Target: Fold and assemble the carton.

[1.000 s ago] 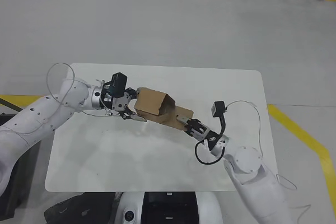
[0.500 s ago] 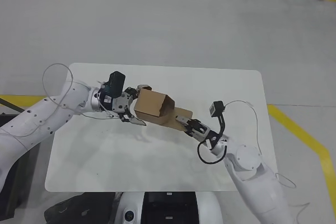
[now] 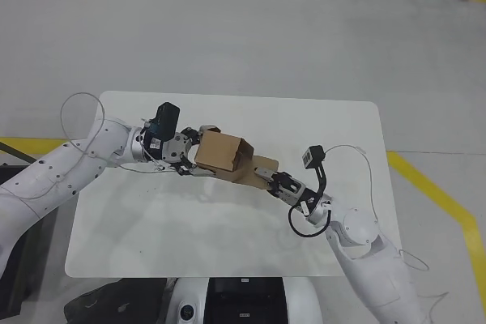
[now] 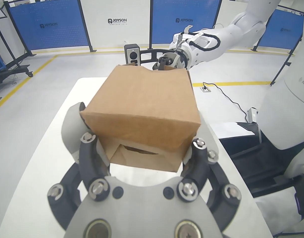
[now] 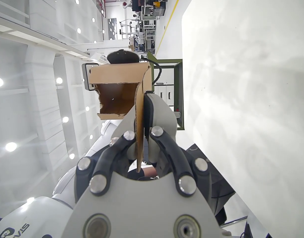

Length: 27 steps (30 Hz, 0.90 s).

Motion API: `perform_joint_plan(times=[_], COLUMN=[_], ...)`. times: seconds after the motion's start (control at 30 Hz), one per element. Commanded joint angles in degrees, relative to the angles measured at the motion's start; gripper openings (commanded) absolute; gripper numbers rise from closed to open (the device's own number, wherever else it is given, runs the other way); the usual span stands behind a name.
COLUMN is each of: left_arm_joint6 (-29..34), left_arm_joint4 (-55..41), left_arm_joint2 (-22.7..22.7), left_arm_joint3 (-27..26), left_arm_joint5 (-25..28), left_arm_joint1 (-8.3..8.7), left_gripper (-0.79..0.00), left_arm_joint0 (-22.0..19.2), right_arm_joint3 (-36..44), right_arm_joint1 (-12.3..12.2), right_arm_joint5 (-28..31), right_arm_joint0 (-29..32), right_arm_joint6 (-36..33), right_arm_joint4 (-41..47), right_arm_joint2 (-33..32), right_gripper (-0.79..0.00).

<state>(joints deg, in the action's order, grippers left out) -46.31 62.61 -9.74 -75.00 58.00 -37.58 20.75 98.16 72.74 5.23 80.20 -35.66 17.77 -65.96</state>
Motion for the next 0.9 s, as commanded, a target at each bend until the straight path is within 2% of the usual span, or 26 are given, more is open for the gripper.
perform_joint_plan(times=[0.0,0.1,0.17,0.2,0.23,0.33,0.57,0.6,0.67,0.7,0.87], left_arm_joint6=[0.00,0.00,0.00,0.00,0.00,0.00,0.00,0.00,0.00,0.00,0.00], left_arm_joint4=[0.02,0.02,0.02,0.02,0.02,-0.60,-2.30,-2.35,-2.41,-2.47,-2.62], left_arm_joint2=[0.00,0.00,0.00,0.00,0.00,0.00,-0.23,-0.27,-0.29,-0.30,-0.35], left_arm_joint3=[0.00,0.00,0.00,0.00,0.00,0.28,1.14,1.18,1.21,1.28,1.41], left_arm_joint5=[0.00,0.00,0.00,0.00,0.00,0.00,0.00,0.00,0.00,0.00,0.00], left_arm_joint1=[0.00,0.00,0.00,0.00,0.00,0.04,0.41,0.45,0.49,0.56,0.85], left_gripper=[-0.311,-0.329,-0.332,-0.332,-0.326,-0.302,-0.323,-0.332,-0.342,-0.348,-0.376], left_arm_joint0=[0.00,0.00,0.00,0.00,0.00,-0.22,-0.62,-0.63,-0.63,-0.61,-0.56], right_arm_joint3=[0.00,0.00,0.00,0.00,0.00,0.19,-1.02,-1.19,-1.33,-1.67,-3.34], right_arm_joint1=[0.00,0.00,0.00,0.00,0.00,0.03,-0.22,-0.24,-0.25,-0.28,-0.45], right_arm_joint5=[0.00,0.00,0.00,0.00,0.00,1.48,4.49,4.85,5.21,6.04,8.08], right_arm_joint0=[0.00,0.00,0.00,0.00,0.00,0.47,3.04,3.28,3.49,3.94,5.19], right_arm_joint6=[0.00,0.00,0.00,0.00,0.00,1.93,3.08,3.10,3.11,3.16,3.76], right_arm_joint4=[-0.01,-0.01,-0.01,-0.01,-0.01,2.09,5.26,5.74,6.15,7.13,9.63], right_arm_joint2=[0.00,0.00,0.00,0.00,0.00,-1.29,-3.93,-4.16,-4.37,-4.86,-6.92], right_gripper=[-0.785,-0.785,-0.437,-0.142,0.000,0.000,0.000,-0.074,-0.336,-0.409,-0.576])
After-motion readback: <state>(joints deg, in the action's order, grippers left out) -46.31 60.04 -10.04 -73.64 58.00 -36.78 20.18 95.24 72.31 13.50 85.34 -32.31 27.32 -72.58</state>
